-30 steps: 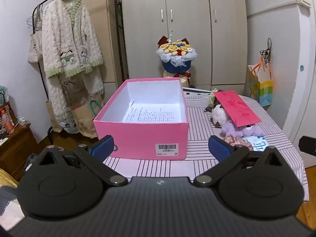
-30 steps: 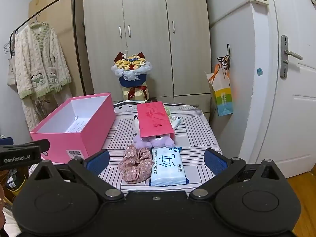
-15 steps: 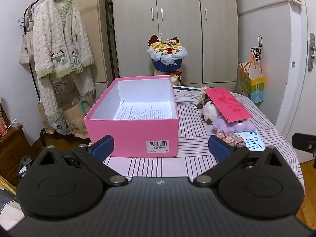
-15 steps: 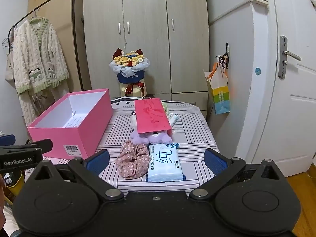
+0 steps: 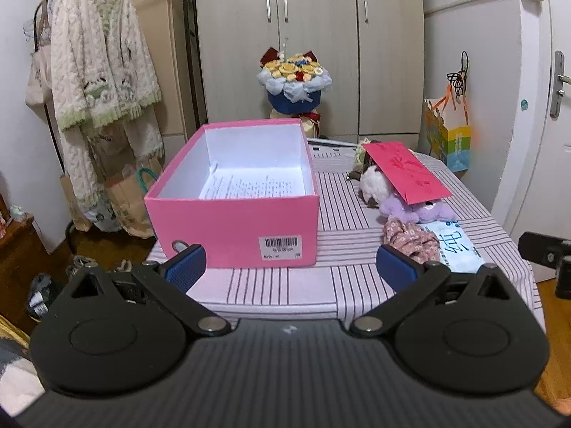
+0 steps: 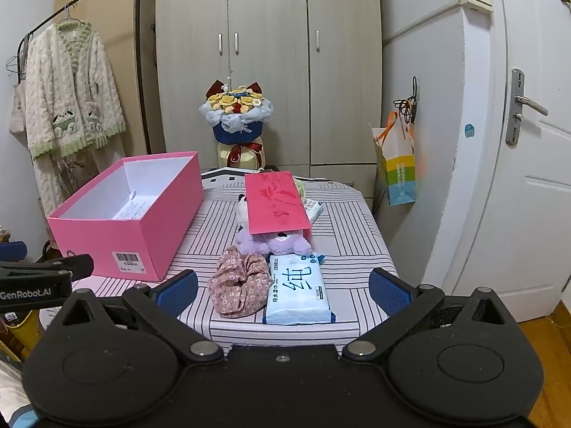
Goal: Organize soft objects
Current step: 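Move the left gripper toward the pink-red envelope beside the plush toys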
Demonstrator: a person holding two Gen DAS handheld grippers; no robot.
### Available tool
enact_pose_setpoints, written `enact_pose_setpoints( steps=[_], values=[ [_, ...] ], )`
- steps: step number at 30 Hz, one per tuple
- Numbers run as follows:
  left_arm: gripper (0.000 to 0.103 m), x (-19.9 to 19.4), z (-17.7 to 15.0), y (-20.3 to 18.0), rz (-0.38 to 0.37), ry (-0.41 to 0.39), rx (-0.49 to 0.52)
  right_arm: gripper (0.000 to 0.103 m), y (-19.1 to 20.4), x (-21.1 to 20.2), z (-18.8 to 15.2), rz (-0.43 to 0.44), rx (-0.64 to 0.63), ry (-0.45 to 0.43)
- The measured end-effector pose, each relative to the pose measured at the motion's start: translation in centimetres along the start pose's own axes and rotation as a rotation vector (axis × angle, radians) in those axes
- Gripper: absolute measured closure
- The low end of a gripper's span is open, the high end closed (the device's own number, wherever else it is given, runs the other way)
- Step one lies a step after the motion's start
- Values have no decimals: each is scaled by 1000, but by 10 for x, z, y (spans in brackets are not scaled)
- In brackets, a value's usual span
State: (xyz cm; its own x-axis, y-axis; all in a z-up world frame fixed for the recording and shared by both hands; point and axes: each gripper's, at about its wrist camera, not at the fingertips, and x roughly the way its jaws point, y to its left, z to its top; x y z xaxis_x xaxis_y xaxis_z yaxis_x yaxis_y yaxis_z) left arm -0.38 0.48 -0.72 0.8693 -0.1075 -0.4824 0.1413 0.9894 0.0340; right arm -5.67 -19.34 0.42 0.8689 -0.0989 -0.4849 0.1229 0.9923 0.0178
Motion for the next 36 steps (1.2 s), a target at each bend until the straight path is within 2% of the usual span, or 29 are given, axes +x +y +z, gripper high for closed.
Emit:
enact_pose_setpoints(
  steps=[14, 18, 27, 36],
  values=[
    [0, 12, -4, 12, -64, 94, -89, 0, -1, 3, -1, 24, 7, 17],
    [0, 14, -5, 13, -48, 94, -97, 0, -5, 6, -4, 59, 43, 30],
    [0, 10, -7, 11, -25, 38, -54, 0, 1, 4, -5, 71, 9, 14],
    [0, 8, -8, 15, -6, 28, -42, 0, 5, 4, -9, 67, -18, 4]
  ],
)
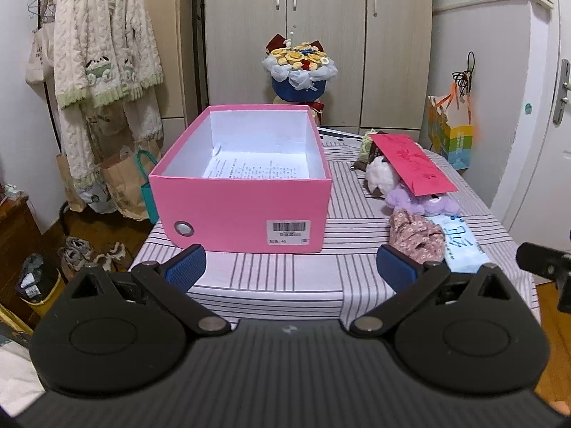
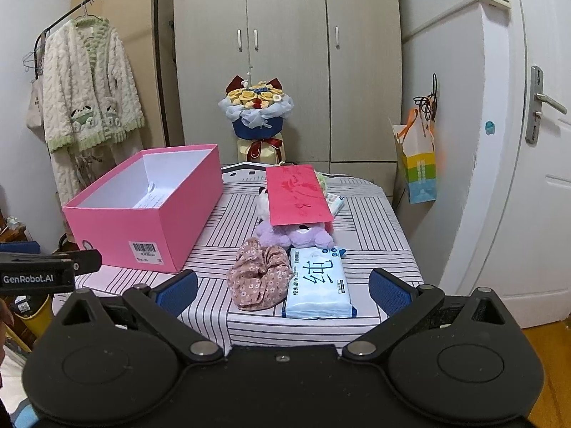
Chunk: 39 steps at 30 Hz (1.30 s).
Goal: Organize soft objects
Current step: 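Move the left gripper toward the pink-red envelope beside the plush toys, then grasp the pink-red envelope with the left gripper and lift it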
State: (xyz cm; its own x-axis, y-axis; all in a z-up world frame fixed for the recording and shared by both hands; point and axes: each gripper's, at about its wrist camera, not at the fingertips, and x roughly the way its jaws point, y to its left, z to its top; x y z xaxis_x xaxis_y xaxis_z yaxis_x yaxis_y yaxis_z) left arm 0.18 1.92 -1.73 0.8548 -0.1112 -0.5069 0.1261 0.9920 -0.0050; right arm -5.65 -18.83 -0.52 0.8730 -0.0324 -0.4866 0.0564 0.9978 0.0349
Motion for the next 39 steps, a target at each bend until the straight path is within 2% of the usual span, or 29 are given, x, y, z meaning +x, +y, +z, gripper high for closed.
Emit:
enact_pose_setpoints(
  steps=[7, 22, 26, 29, 31, 34, 39],
  values=[
    [0, 1, -3, -1, 32, -15, 45, 0, 6, 1, -2, -9, -44, -17],
    [0, 2, -6, -4, 27, -26, 77, 0, 8, 2, -5, -4, -85, -25],
    [0, 5, -2, 0, 6, -17, 16, 0, 4, 1, -5, 59, -111, -58],
    [0, 9, 4, 0, -5, -29, -19, 0, -1, 1, -3, 116, -137, -118],
    [0, 11, 11, -4, -11, -52, -9, 0, -4, 5, 0, 160, -148, -144],
    [0, 16, 23, -13, -27, -67, 71, 0, -13, 16, 8, 220, -155, -146],
    [1, 31, 44, -17, -92, -72, 67, 0, -19, 34, 21, 257, -193, -157]
  ],
)
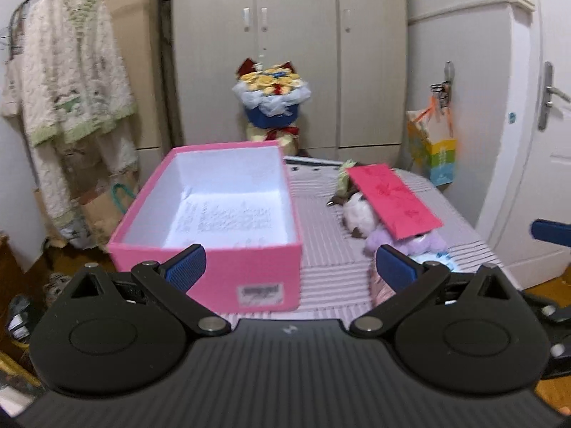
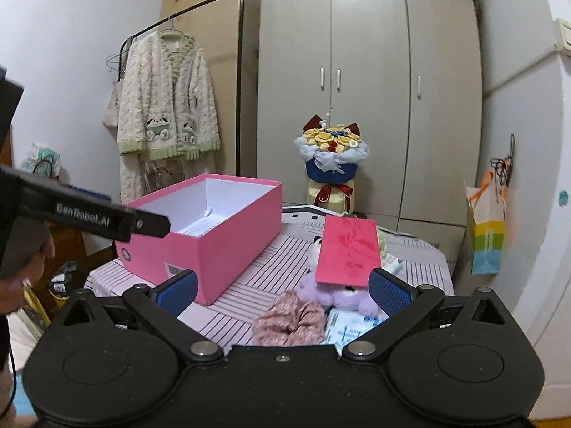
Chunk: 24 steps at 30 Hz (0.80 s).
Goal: Organize soft objects
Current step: 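Grasp the pink-red envelope with the left gripper and lift it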
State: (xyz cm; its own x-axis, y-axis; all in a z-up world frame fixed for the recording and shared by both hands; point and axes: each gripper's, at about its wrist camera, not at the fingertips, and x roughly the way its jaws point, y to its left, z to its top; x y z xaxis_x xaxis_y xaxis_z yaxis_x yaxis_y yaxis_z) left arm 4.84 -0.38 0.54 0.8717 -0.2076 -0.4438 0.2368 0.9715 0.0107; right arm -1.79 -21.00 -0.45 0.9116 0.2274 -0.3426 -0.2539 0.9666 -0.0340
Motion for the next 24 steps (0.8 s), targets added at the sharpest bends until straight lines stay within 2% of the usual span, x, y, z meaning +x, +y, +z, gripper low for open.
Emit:
enact_pose_setpoints(
  steps=[2, 6, 9, 13, 18, 20, 22, 24],
  values=[
    [1, 8, 7, -3, -27, -7, 2, 0, -5, 11, 4, -6, -10, -2],
    [1, 29, 16, -14, -36, -41, -2, 0, -19, 35, 9, -8, 0, 4],
    [1, 53, 22, -20, -94, -40, -22, 0, -28, 57, 8, -16, -17, -4],
    [1, 86, 31, -23, -121, -32, -63, 0, -36, 94, -2, -101, -118, -30],
    [3, 126, 36, -31, -130, -3, -109, 0, -65, 132, 0, -21, -43, -1],
    [8, 142, 35, -36, -156, 16, -108, 0, -75, 149, -1, 3, -10, 42],
    [17, 158, 34, -40, -200, 39, -119, 0, -83, 169, -4, 2, 13, 96],
    [21, 171, 30, -42, -224, 48, -138, 0, -86, 180, -8, -7, 11, 129]
  ],
)
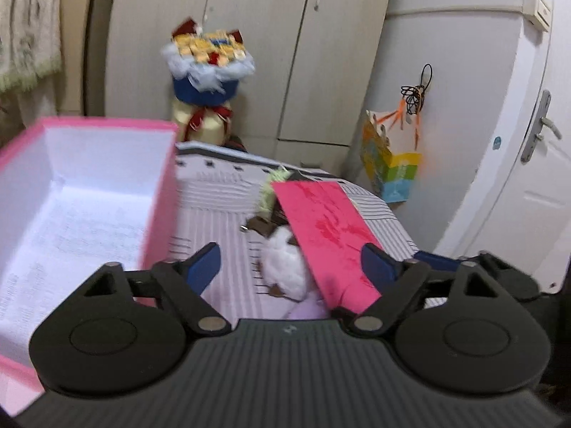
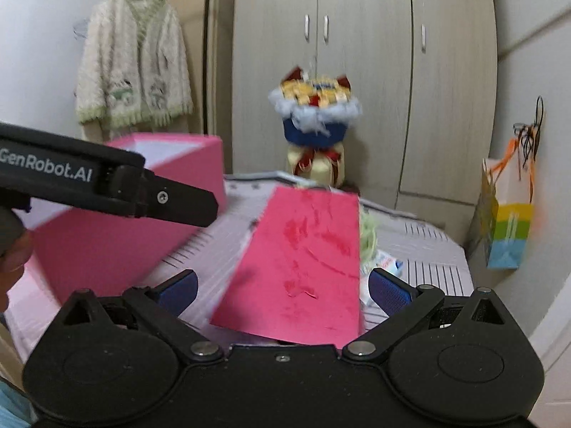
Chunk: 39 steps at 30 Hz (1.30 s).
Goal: Organize soft objects
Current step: 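Grasp the pink-red envelope with the left gripper and lift it, then carry the envelope into the pink shoebox and open the left gripper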
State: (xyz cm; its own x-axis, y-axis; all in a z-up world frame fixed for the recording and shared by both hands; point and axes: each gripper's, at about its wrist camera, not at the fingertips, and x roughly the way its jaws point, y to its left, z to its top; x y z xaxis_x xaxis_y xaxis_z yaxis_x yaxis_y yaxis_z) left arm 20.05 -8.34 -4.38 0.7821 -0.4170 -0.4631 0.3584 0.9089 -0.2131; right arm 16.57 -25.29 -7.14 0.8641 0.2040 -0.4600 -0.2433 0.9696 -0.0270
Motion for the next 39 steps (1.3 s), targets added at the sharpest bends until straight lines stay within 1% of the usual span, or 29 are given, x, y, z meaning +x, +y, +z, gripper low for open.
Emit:
enact_pose_setpoints(
  steps=[1, 2, 3, 4, 6, 7, 9, 10, 11, 12, 13, 14, 15, 16, 18, 19, 23, 27, 31, 39],
  values=[
    [23, 5, -2, -5, 34, -22, 43, 0, -1, 4, -2, -1, -4, 12],
    [23, 11, -3, -8, 73, -26, 62, 0, -3, 9, -3, -1, -3, 26],
    [23, 14, -4, -11, 82, -42, 69, 0, -4, 12, -2, 0, 3, 35],
    [25, 16, -3, -11, 59, -41, 59, 0, -7, 16, -3, 6, 18, 44],
    [31, 23, -1, -9, -17, 7, 15, 0, -13, 19, -4, 26, 53, 51],
    [34, 27, -1, -9, -40, 27, 2, 0, -16, 20, -4, 32, 67, 51],
    [37, 36, -2, -14, -38, 45, 20, 2, -18, 20, -5, 38, 74, 47],
    [41, 40, -4, -15, -32, 50, 28, 2, -19, 21, -4, 39, 74, 45],
    [42, 44, -6, -15, -32, 60, 27, 6, -19, 21, -4, 43, 70, 46],
    [47, 49, -8, -14, -39, 76, 15, 8, -18, 21, -4, 48, 64, 48],
    [54, 54, -9, -11, -54, 97, -9, 8, -18, 23, -5, 49, 61, 50],
    [56, 58, -10, -8, -66, 110, -29, 8, -18, 23, -6, 47, 61, 50],
    [59, 61, -12, -6, -81, 116, -53, 8, -18, 23, -6, 46, 65, 52],
    [66, 61, -13, -4, -94, 116, -72, 9, -19, 24, -7, 47, 71, 54],
    [76, 62, -15, -1, -131, 112, -109, 9, -20, 25, -8, 49, 85, 51],
    [77, 62, -17, -1, -147, 112, -122, 9, -20, 25, -8, 50, 91, 48],
    [77, 60, -18, -3, -156, 105, -138, 9, -19, 23, -5, 38, 95, 46],
    [77, 51, -19, -2, -168, 93, -148, 9, -17, 17, -3, 47, 110, 41],
    [77, 36, -18, -5, -166, 80, -123, 9, -9, 4, -2, 44, 106, 22],
    [75, -2, -24, -7, -175, 93, -96, 9, 12, -24, -4, 46, 127, 43]
  ],
)
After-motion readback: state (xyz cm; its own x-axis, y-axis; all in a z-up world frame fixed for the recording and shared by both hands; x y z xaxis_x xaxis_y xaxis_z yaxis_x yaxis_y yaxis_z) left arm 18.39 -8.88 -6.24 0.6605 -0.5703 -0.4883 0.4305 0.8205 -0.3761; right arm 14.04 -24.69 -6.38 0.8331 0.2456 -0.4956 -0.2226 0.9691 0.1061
